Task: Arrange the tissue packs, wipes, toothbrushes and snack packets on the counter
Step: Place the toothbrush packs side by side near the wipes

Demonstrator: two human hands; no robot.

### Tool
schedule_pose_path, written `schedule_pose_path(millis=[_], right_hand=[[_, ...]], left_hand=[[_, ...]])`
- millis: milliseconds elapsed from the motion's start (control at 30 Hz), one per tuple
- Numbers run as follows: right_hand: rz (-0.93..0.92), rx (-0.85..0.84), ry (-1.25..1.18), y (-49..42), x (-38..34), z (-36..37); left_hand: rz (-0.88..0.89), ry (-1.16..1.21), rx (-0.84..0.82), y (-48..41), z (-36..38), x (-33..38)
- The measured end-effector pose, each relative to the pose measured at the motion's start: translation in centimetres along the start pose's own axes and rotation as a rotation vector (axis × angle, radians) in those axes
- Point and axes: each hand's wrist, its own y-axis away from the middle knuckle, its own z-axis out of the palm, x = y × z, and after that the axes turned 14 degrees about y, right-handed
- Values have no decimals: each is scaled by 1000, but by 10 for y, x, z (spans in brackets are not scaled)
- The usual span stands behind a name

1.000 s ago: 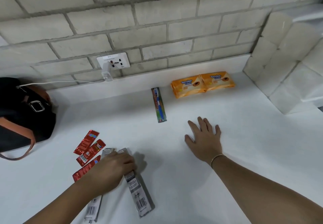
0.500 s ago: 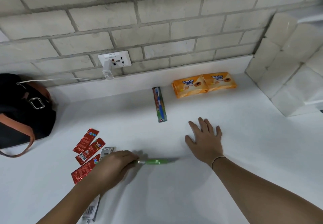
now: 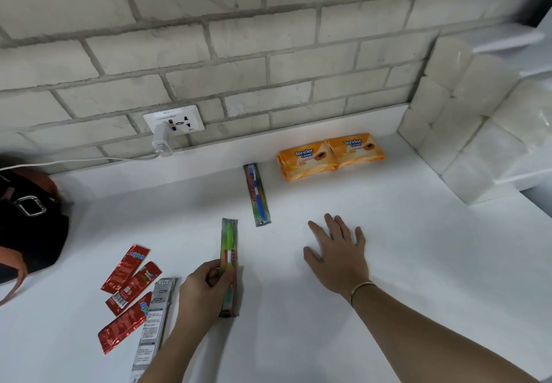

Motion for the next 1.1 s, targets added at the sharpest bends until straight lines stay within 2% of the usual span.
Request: schedule_pose_path(millis=[200,267,367,467,533,600,733,833,1000,1100], right_hand=[[8,8,2,0,0,1],[12,23,-5,0,1,1],[11,13,10,0,1,1],[10,12,9,-1,0,1],[12,17,10,0,1,2],[12,5,16,0,1,2],[4,8,4,0,0,-1],[4,10,3,-1,1,0],[5,16,7,-1,2,1],[8,31,20,-1,2,3]], left_hand=[[164,-159,-162,-25,-37,35],[115,-84,-271,-42,-52,48],[-44,149,-535,-61,-68,65],[-101,123,-694,-76,-69,76],[-35,-19,-672,-84,-57,77],[98,-109,-577,-90,-40,73],[278,-73,-208,-94,-23,64],[321,-90,-47,-74,-32,62],[359,-452,62,-18,-40,35],[194,-684,5,27,-11,9]])
